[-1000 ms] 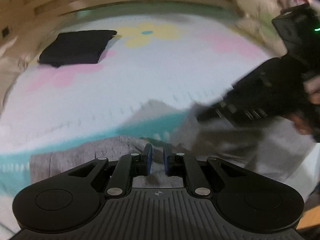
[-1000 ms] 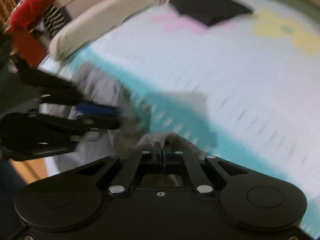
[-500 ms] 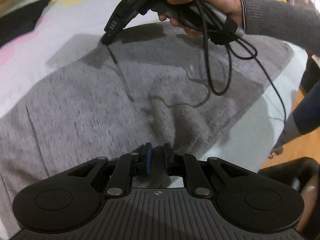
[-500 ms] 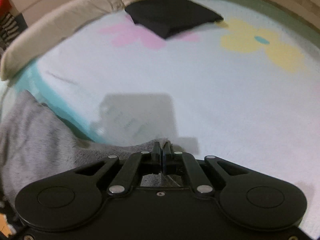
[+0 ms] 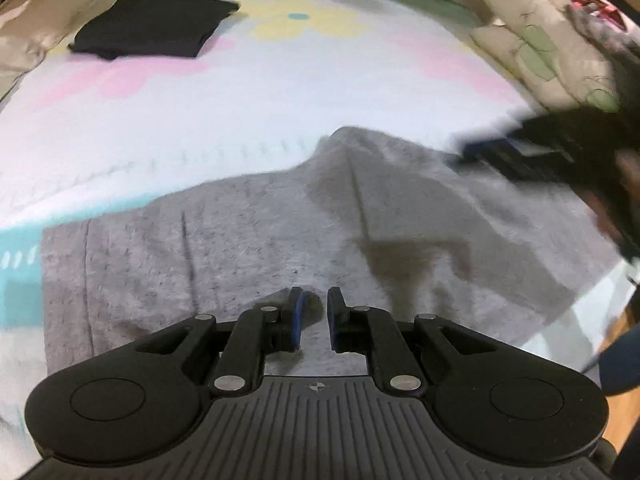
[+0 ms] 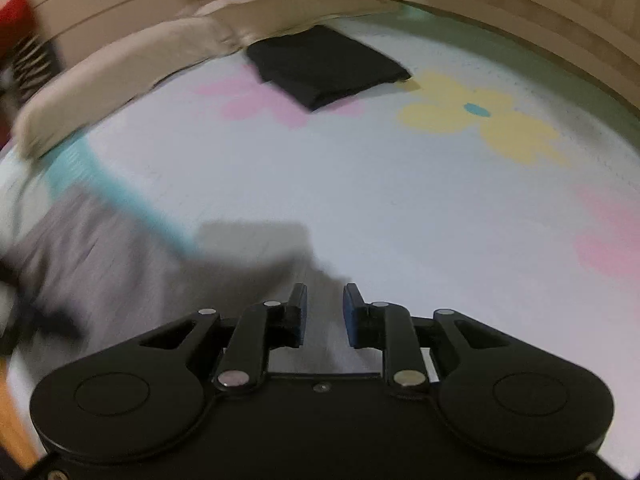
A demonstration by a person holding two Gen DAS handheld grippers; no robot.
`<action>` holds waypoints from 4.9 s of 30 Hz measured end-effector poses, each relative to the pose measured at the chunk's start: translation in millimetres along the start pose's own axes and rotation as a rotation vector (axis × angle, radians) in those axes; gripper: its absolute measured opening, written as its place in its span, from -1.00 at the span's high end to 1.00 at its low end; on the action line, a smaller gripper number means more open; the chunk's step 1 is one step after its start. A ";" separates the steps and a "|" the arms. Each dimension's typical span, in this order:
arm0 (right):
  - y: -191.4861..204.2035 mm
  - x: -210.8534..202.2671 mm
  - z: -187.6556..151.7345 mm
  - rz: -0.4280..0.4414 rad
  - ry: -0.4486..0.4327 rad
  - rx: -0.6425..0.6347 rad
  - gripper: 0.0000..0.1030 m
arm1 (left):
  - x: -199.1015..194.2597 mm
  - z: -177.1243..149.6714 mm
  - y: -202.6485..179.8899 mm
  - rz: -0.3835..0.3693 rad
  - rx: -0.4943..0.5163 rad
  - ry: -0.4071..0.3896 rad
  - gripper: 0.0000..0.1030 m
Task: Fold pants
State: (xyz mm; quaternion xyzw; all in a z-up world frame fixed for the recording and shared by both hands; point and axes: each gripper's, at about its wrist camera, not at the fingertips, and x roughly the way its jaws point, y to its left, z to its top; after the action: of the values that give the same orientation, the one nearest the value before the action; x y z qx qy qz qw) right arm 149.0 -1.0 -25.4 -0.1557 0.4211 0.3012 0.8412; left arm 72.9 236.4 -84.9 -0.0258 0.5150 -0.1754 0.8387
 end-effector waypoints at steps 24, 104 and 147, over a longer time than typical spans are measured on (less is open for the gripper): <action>91.2 -63.6 -168.0 -0.063 0.007 -0.495 0.39 | 21.1 -1.6 10.7 0.064 -0.051 0.100 0.77; -294.0 -241.1 -334.2 -0.475 0.098 1.188 -0.35 | 114.0 26.3 -278.8 -0.107 0.397 0.047 0.69; -277.3 -255.0 -288.9 -0.386 -0.185 1.110 0.57 | 163.0 80.5 -358.7 -0.128 0.164 -0.022 0.65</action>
State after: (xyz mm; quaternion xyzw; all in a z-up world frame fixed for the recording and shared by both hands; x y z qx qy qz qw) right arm 30.0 -459.3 9.1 0.2604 0.4048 -0.1099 0.8696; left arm 113.7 -163.1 -106.1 0.0080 0.4869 -0.2696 0.8308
